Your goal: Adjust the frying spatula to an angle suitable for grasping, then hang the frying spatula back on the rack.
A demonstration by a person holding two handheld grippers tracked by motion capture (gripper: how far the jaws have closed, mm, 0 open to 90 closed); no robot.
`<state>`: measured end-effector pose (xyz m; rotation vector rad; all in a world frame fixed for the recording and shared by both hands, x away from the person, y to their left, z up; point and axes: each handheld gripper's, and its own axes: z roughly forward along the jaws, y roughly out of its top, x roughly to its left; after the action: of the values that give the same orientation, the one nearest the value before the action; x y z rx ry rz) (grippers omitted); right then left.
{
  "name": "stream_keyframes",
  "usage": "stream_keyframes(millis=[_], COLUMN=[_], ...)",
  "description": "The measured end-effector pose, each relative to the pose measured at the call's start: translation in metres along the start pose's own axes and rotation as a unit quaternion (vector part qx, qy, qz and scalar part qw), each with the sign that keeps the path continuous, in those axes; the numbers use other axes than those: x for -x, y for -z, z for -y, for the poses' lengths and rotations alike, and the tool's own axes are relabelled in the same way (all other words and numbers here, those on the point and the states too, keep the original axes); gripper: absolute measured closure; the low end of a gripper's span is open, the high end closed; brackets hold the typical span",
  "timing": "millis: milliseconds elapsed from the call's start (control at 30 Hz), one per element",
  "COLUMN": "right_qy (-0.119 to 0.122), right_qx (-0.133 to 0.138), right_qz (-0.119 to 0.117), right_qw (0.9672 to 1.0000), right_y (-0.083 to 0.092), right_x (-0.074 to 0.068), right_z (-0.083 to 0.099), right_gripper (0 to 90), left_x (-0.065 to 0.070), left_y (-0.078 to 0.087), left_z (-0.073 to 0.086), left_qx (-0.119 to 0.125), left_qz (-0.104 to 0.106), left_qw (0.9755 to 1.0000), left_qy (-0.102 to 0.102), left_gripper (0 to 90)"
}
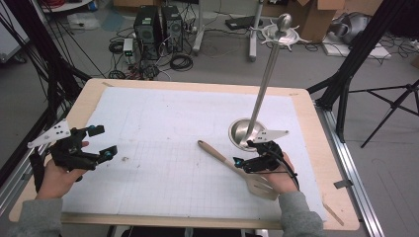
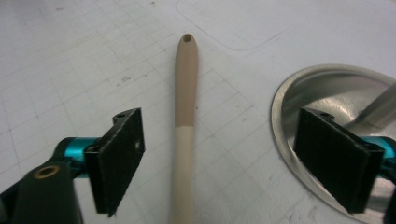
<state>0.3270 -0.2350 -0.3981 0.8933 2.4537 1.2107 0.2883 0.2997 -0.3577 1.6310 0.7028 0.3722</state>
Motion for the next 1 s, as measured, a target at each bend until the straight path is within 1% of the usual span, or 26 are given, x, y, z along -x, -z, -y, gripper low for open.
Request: stream_keyframes(millis=[67, 167, 300, 500, 600, 667, 800, 1000], right_qy=[0.002, -0.005, -0.003, 0.001, 0.004, 0.001, 0.002, 0.004], right_qx=[0.002, 0.002, -0.001, 0.002, 0.001, -0.002, -0.004, -0.011], right_qz=[0.005, 0.004, 0.005, 0.001, 0.001, 0.001, 0.002, -0.005], right_qw=[1.0, 1.0, 1.0, 1.0, 1.0, 1.0, 1.0, 0.9999], right_y=[0.0007, 0.0013, 0.0022, 0.0041, 0.0035, 0.0034, 0.004, 0.0022], right_x=[0.0007, 0.001, -0.0001, -0.003, -0.0024, -0.0018, -0.0019, -0.0046], right_z=[0.0022, 0.0049, 0.0068, 0.007, 0.0075, 0.0081, 0.0099, 0.01], right_gripper=[14.5, 14.2, 14.2, 14.2, 14.2, 14.2, 14.2, 14.3], left_x=[-0.0007, -0.0015, -0.002, -0.0004, -0.0017, -0.0022, -0.0012, -0.0012], left_y=[-0.0011, -0.0022, -0.0028, -0.0049, -0.0064, -0.0075, -0.0079, -0.0079], left_z=[0.0004, 0.0011, 0.0013, -0.001, -0.0003, 0.0, -0.001, -0.0009], left_qx=[-0.002, -0.004, -0.004, -0.002, -0.004, -0.004, -0.002, -0.002], left_qz=[0.001, 0.002, 0.001, 0.005, 0.006, 0.006, 0.008, 0.008], left_qw=[1.0, 1.0, 1.0, 1.0, 1.0, 1.0, 1.0, 1.0], left_qy=[0.0, 0.002, 0.005, -0.002, -0.001, 0.0, -0.001, -0.001], left_gripper=[2.3, 2.3, 2.3, 2.3, 2.3, 2.3, 2.3, 2.3])
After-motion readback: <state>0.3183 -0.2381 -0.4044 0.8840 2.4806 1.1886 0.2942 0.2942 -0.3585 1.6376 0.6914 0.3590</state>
